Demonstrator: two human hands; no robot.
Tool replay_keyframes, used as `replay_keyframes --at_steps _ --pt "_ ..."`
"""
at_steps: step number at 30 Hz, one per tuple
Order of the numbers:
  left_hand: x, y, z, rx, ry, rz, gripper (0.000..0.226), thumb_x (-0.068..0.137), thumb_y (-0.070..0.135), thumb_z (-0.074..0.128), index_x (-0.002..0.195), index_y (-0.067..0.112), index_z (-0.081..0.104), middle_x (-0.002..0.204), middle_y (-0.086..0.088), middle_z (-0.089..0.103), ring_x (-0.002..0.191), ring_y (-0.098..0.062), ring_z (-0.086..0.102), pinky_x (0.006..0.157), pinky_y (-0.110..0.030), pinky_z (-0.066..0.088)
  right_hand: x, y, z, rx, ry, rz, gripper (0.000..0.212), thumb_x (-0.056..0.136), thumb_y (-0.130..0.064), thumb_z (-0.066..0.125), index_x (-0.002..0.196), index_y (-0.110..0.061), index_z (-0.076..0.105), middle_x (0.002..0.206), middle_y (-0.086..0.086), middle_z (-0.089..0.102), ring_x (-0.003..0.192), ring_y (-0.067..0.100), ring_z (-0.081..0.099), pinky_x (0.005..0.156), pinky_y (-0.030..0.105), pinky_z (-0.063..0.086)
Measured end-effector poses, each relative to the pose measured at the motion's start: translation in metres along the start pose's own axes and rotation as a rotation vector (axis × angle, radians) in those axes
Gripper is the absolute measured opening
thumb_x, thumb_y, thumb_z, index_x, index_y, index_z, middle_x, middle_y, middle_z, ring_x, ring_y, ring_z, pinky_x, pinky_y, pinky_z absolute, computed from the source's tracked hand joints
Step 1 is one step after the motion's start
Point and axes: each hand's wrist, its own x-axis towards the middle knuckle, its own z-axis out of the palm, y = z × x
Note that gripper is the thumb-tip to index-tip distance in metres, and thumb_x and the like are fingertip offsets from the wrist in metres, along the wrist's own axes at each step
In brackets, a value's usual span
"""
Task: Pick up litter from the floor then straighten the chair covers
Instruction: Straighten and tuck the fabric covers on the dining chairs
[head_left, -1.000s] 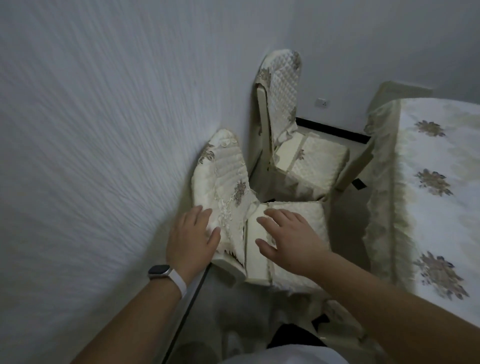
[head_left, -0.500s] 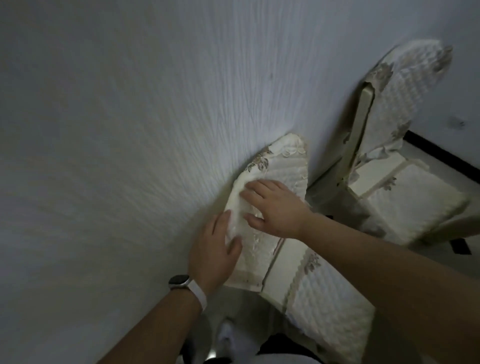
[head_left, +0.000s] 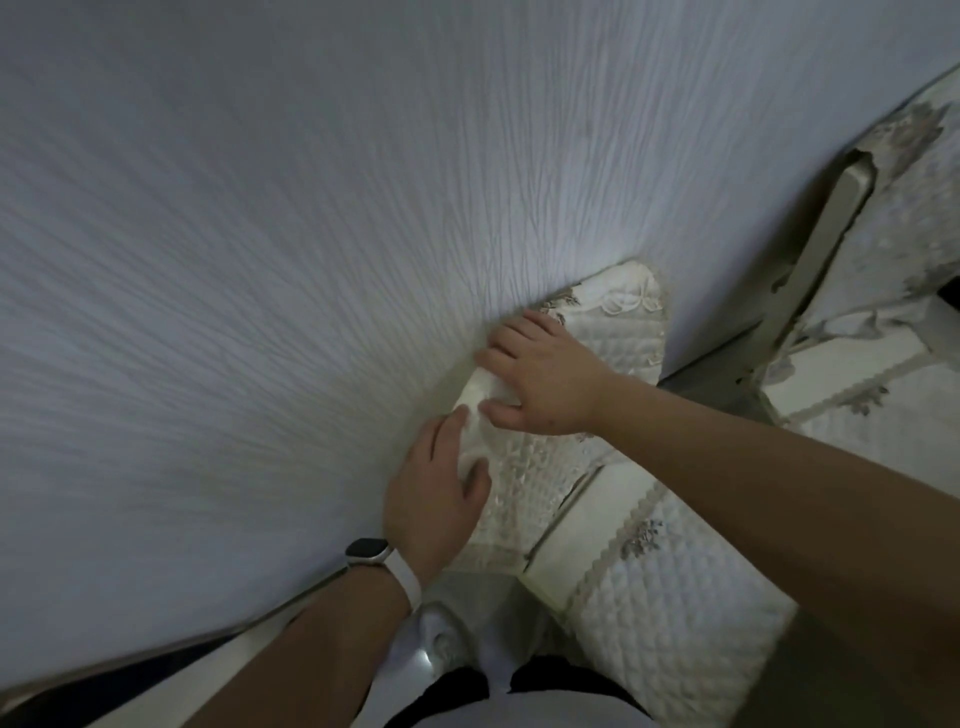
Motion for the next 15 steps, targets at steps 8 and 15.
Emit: replay_keyframes --at_steps 8,15 --pt "0.001 0.0 -0.001 -0.051 -0.011 0.016 0.06 0.088 0.032 0.064 0.142 0.017 0.043 0.126 -0.004 0.055 0.103 -0.02 0.061 0.075 -0.026 0.047 -0.007 -0.006 0.0 0.001 0.023 0.022 0.058 0.08 -0.06 0.052 0.109 -0.011 0.064 0.1 0.007 0.059 0.103 0.028 0.054 0.108 0.045 0.031" --pt "-0.004 0.011 0.006 -0.092 -0.089 0.045 0.06 0.089 0.029 0.06 0.144 0.02 0.039 0.127 -0.002 0.054 0.1 -0.023 0.061 0.072 -0.035 0.053 -0.029 -0.005 -0.005 -0.028 0.015 0.07 0.054 0.082 -0.062 0.054 0.104 -0.014 0.064 0.098 0.005 0.056 0.099 0.025 0.053 0.104 0.044 0.033"
